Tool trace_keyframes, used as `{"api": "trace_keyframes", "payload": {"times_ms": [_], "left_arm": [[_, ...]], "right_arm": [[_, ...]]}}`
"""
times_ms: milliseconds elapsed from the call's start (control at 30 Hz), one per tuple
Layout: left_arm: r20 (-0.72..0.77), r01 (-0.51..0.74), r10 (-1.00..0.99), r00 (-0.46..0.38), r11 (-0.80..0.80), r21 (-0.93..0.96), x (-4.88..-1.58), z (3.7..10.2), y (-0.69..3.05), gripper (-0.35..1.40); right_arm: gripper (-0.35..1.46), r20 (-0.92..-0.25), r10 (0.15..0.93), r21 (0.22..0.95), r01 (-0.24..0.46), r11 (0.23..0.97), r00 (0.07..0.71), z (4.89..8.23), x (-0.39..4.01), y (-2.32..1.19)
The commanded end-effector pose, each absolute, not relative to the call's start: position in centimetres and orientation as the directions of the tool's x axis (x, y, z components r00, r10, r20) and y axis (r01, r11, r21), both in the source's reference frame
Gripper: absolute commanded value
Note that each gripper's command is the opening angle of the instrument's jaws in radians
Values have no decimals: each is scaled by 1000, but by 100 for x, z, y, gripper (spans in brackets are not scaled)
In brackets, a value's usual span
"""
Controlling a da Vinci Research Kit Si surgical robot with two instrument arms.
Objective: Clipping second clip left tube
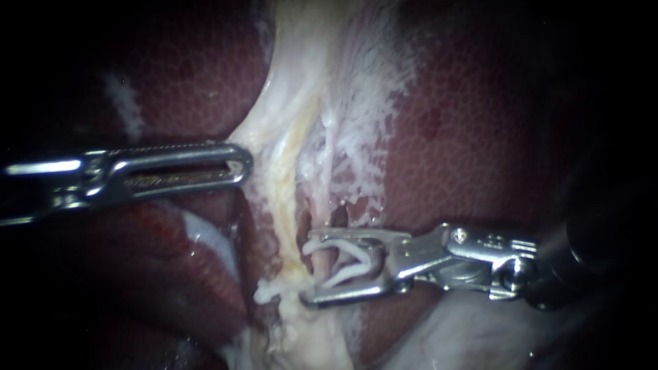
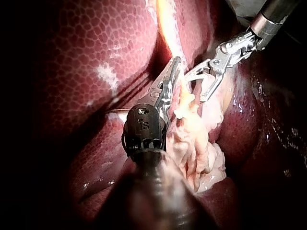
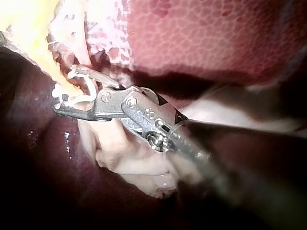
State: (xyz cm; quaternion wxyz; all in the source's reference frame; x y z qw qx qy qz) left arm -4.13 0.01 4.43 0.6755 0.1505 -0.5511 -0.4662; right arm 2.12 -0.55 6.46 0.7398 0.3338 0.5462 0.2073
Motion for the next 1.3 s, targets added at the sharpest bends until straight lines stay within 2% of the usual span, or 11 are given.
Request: {"api": "trace_keyframes", "payload": {"times_ms": [33, 433, 933, 1300], "left_arm": [[604, 463, -796, -42, 520, 717, -413, 444, 1, -35], [605, 462, -795, -42, 522, 717, -413, 448, 1, -35], [605, 461, -795, -41, 522, 717, -412, 453, 3, -35], [606, 462, -795, -41, 522, 717, -413, 453, 3, -35]], "right_arm": [[59, -671, 670, 720, 62, 691, 318, 646, 215, -55], [58, -643, 691, 753, 106, 650, 331, 644, 231, -57], [53, -620, 696, 781, 202, 591, 362, 640, 249, -56], [53, -622, 694, 780, 200, 594, 364, 651, 271, -64]]}}
